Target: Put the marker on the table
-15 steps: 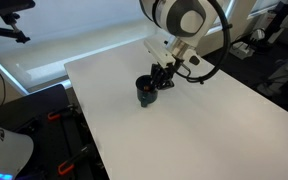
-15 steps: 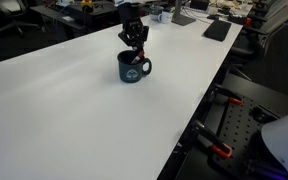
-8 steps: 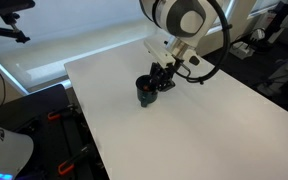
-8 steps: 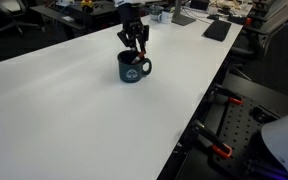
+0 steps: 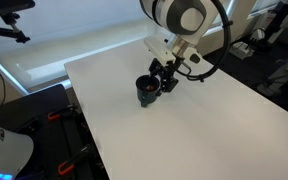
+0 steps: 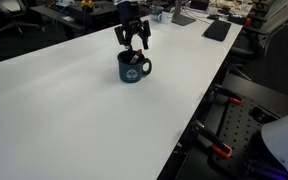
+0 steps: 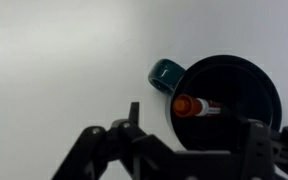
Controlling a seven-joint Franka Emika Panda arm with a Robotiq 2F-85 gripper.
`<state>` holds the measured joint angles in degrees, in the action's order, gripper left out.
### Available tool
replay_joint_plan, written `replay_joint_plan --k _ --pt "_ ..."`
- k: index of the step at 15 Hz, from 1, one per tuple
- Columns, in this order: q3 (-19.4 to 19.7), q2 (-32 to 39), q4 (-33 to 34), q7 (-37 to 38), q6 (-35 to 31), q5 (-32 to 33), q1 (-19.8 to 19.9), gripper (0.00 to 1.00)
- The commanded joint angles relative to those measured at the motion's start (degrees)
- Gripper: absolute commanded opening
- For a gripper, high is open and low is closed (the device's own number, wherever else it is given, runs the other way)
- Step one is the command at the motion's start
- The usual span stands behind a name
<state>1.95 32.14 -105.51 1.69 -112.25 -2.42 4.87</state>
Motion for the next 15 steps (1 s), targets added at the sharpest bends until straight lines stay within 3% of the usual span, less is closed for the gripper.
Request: replay_joint_plan --k 1,15 --pt "0.39 -2.38 -1.0 2.54 1.36 -0.29 -1.3 1.0" --pt "0.35 0.53 0.13 0.66 0.16 -0.19 -0.47 1.0"
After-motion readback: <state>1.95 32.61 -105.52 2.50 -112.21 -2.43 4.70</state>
